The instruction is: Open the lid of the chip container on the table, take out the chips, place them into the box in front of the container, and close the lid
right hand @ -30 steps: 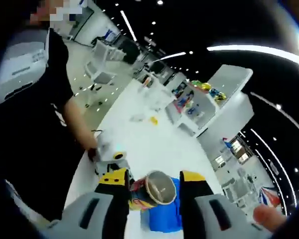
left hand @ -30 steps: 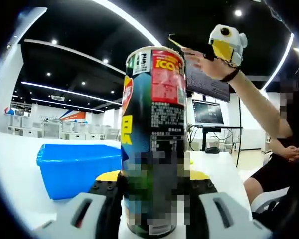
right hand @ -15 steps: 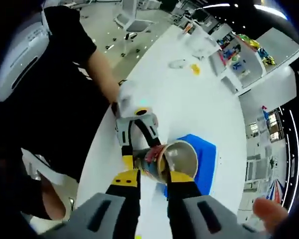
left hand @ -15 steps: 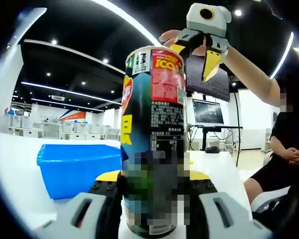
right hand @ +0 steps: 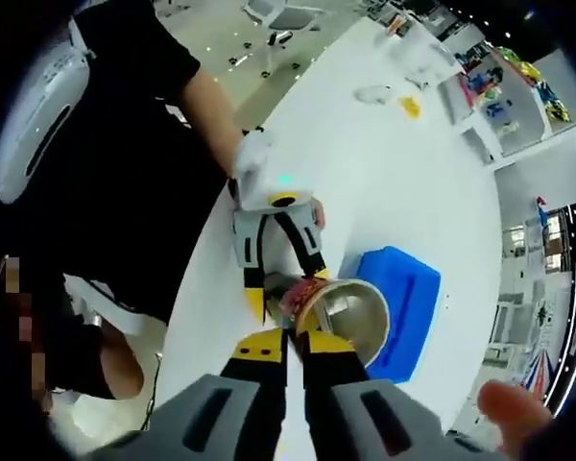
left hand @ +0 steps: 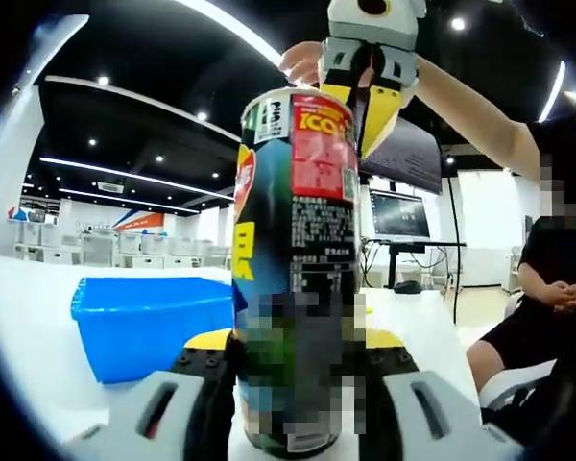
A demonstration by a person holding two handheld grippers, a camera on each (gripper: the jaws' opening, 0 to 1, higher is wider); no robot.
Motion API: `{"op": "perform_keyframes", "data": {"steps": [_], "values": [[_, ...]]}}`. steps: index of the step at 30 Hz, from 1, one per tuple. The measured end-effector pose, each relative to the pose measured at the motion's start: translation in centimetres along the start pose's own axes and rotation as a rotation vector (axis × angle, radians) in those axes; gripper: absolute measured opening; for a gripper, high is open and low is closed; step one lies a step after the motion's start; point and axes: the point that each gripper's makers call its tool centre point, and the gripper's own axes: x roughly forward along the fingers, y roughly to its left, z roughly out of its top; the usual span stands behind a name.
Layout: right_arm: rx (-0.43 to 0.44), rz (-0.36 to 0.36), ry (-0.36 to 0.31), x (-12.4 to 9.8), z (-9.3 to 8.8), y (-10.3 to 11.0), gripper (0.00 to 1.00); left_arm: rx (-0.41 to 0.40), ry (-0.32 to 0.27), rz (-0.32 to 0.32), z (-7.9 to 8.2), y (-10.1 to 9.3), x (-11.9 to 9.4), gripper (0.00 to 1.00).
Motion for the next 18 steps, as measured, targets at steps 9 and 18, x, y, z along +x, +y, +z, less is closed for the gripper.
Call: {"op": "perform_keyframes", "data": {"steps": [9, 18], "values": [[0.369, -0.093, 0.028, 0.5, -0.2, -2.3, 0.01, 0.266, -0.254, 0.217, 5.3, 1.5, -1.9, 0.6], [0.778, -0.088, 0.035, 0.7, 0.6, -1.5, 0.0, 0.307, -0.132, 0.268, 3.5, -0.2, -0.3, 0.63]]}}
